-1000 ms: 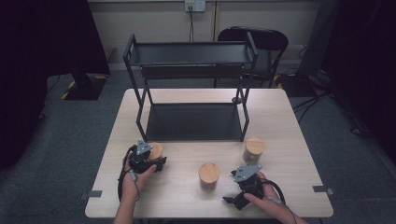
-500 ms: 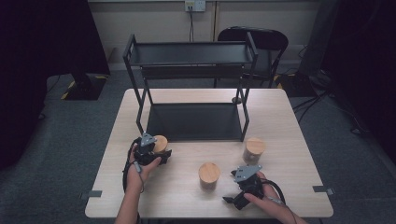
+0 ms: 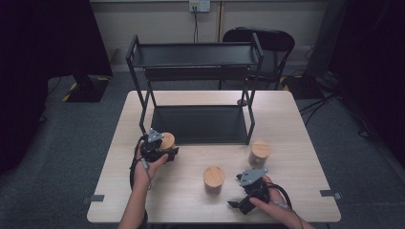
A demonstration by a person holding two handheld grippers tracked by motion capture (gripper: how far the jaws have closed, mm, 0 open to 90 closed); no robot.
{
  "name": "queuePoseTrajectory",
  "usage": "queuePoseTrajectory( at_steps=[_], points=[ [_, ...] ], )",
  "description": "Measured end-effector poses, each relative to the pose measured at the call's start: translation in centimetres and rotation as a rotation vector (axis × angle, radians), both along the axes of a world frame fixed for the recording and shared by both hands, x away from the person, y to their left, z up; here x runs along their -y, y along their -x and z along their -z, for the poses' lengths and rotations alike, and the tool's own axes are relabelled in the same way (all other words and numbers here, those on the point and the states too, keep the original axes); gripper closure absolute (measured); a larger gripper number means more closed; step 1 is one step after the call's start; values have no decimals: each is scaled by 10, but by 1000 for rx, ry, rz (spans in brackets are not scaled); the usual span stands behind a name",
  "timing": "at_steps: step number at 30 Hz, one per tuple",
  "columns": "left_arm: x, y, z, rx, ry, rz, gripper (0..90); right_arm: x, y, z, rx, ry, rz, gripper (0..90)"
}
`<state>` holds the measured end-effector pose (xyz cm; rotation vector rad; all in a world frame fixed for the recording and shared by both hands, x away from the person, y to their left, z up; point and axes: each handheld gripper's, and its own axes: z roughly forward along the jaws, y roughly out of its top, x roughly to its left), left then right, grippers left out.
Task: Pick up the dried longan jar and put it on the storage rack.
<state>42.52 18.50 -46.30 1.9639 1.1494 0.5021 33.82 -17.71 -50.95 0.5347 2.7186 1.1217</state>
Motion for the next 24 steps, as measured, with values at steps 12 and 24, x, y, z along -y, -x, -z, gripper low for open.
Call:
queuePoseTrajectory(
  at_steps=[12,24],
  points=[
    [6,-15,-3,0,-13,-19,258,0,0,0,0,0,0,0],
    [19,-36,-7,7,-19,-21,258,0,0,0,0,0,0,0]
  ],
)
